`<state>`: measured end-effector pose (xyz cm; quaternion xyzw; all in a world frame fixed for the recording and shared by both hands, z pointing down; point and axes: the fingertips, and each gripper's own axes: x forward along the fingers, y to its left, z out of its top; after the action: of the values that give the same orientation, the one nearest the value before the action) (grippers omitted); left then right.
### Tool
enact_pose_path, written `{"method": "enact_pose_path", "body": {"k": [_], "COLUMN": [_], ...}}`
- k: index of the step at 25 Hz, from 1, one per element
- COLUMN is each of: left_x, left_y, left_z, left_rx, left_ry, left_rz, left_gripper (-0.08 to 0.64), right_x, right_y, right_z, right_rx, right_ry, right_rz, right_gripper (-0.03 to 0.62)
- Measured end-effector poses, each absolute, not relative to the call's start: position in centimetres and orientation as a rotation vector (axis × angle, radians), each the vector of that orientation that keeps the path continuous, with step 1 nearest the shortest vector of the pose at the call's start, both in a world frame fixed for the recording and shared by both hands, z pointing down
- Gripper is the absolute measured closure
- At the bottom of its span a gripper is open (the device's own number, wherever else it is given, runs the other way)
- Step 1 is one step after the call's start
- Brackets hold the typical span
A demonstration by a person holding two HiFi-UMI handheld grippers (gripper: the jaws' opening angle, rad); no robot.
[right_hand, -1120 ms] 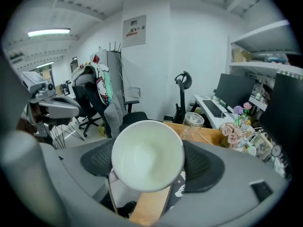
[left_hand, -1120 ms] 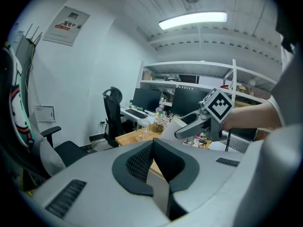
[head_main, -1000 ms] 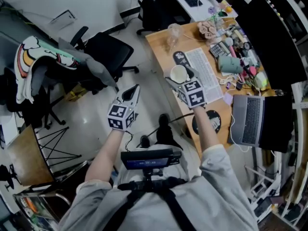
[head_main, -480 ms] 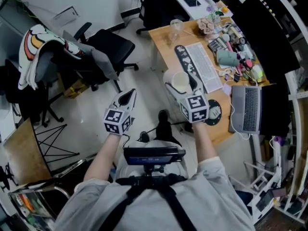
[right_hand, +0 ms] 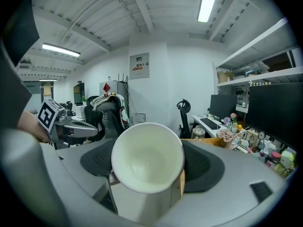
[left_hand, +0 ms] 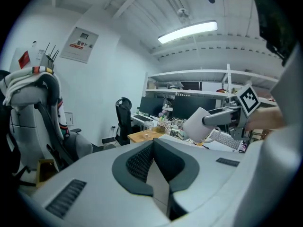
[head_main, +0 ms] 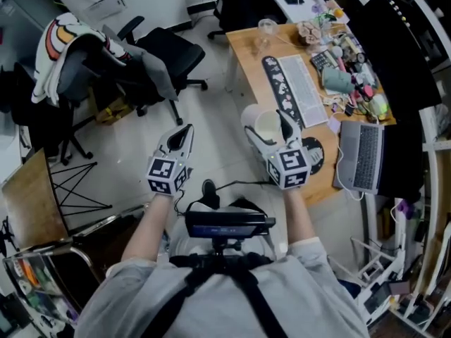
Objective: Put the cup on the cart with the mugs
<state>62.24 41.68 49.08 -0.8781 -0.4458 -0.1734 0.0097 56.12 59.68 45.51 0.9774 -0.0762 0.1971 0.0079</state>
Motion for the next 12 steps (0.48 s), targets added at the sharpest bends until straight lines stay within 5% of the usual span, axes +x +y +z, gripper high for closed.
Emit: {"method": "enact_pose_path", "body": {"k": [12], "left_x": [49.8], "left_y": [40.5], "left_z": [47.9], "left_rx": [-2.79], "left_ry": [-1.152], "left_rz": [-0.503], "left_gripper": [0.557], "right_x": [45.1], "right_y": [60.5], "right_z": [47.5], "right_rx": [3.034], "right_ry": [-0.454], "right_rz": [0.644], "right_gripper": [0.164]}}
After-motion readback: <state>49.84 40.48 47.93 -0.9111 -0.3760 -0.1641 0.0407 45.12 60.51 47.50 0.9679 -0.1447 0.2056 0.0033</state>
